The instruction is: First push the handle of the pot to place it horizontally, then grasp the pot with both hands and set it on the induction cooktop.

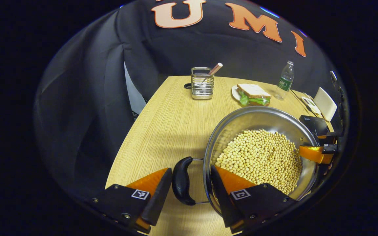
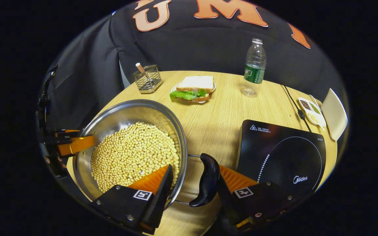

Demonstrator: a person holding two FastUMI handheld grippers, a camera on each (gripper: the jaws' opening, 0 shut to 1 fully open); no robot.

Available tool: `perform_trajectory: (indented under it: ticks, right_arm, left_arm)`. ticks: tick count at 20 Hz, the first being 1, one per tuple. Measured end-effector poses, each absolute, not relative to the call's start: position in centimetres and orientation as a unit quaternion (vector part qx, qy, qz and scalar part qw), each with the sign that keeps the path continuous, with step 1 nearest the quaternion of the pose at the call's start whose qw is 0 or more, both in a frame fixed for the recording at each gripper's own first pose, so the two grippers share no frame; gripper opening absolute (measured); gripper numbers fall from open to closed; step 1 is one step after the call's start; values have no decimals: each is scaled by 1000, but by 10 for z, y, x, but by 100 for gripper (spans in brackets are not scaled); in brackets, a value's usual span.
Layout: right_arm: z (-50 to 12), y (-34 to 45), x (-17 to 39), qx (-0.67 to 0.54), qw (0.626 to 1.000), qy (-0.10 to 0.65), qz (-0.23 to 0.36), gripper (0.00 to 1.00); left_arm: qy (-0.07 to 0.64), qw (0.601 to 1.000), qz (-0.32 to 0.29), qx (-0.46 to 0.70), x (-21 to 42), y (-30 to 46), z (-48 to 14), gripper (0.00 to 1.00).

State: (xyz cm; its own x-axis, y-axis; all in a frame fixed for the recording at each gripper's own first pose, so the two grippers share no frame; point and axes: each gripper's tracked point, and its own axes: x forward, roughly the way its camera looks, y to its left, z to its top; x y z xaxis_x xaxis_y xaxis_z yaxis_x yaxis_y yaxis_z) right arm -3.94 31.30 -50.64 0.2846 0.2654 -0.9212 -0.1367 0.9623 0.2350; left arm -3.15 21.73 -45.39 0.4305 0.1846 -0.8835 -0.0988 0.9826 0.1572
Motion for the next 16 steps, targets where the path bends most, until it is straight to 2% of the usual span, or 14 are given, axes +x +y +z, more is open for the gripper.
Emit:
perform_trajectory:
  ticks: [1, 2, 3, 4, 6, 7, 10, 12, 13, 16]
  right_arm:
    - [-509, 312, -39, 53, 799, 587, 121, 76]
    - [-511, 311, -37, 58, 796, 591, 117, 76]
    - [-514, 312, -39, 70, 791, 597, 114, 72]
    - [-515, 314, -38, 80, 788, 600, 113, 71]
    - [-515, 313, -38, 85, 786, 601, 118, 66]
    - [-516, 313, -37, 85, 788, 598, 118, 65]
    - [-515, 314, -35, 91, 789, 597, 117, 60]
    - [-517, 312, -34, 95, 784, 603, 111, 51]
    - [-516, 310, -34, 96, 785, 602, 111, 53]
    - [-507, 300, -27, 98, 795, 588, 109, 51]
  left_arm:
    - [525, 846, 85, 42, -32, 217, -454, 75]
    - [521, 848, 90, 39, -30, 218, -455, 77]
    - [519, 849, 95, 35, -29, 218, -457, 72]
    - [520, 848, 101, 33, -30, 219, -460, 75]
    - [513, 852, 102, 20, -31, 214, -464, 75]
    - [513, 852, 104, 23, -32, 216, -463, 64]
    - [499, 858, 120, 31, -33, 215, -458, 62]
    - [492, 861, 124, 41, -34, 212, -458, 61]
    - [488, 862, 126, 45, -35, 211, -456, 60]
    - [474, 869, 129, 48, -37, 206, -435, 59]
